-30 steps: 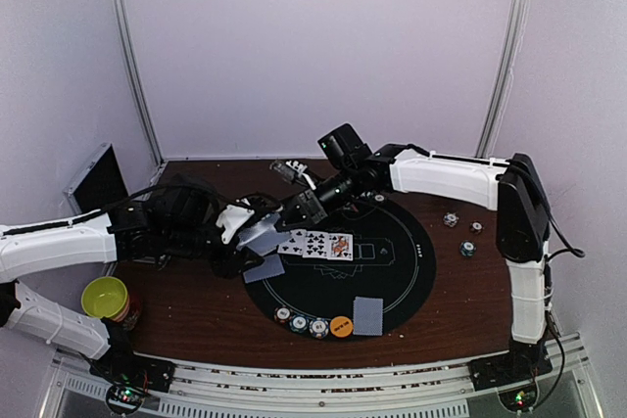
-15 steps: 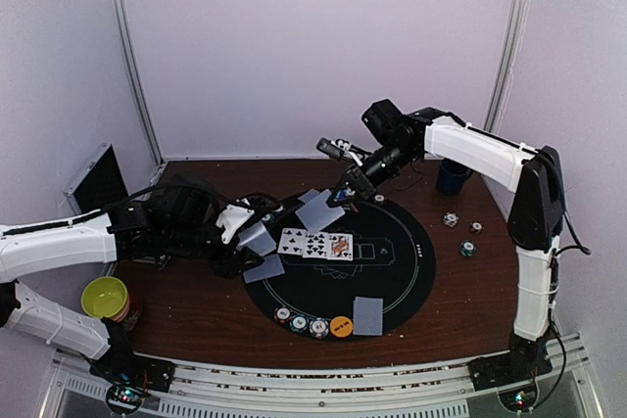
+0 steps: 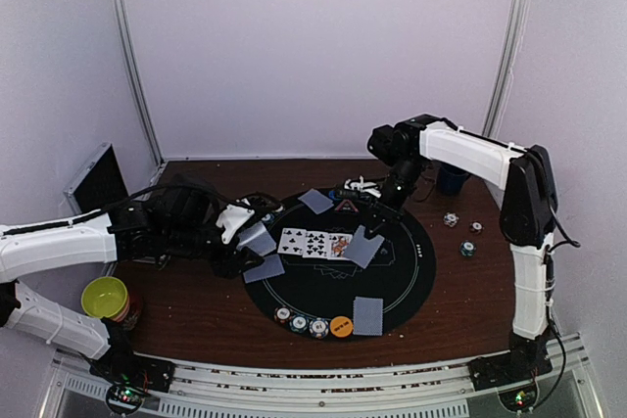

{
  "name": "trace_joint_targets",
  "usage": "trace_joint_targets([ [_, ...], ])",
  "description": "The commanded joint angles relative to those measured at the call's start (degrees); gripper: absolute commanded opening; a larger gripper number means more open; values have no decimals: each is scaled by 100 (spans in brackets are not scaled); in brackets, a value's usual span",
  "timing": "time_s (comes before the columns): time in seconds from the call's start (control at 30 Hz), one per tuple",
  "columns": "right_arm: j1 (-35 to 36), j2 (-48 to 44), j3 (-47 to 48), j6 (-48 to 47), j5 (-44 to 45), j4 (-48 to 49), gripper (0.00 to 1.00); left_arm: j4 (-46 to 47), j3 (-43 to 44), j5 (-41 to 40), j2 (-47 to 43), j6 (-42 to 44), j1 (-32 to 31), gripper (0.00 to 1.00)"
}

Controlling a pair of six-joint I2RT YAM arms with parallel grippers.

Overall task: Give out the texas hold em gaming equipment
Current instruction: Place the poker card in the community card area.

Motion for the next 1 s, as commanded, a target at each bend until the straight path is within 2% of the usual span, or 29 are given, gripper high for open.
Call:
trace_joint_targets([
  [0.0,-17,359,233,-241,734,-160,0,305,75,24,50,45,-24,59],
  [0.27,8,840,663,-543,1491,-160,0,306,73,19,58,46,-23,59],
  [0.6,62,1217,1017,-657,1877,-160,0,304,73,16,81,54,-28,59],
  [0.77,93,1454,1257,-653,1971,-160,7,306,75,10,94,47,-28,59],
  [0.97,90,1679,1595,-628,2283,-123,19,304,73,0,93,52,-26,59],
])
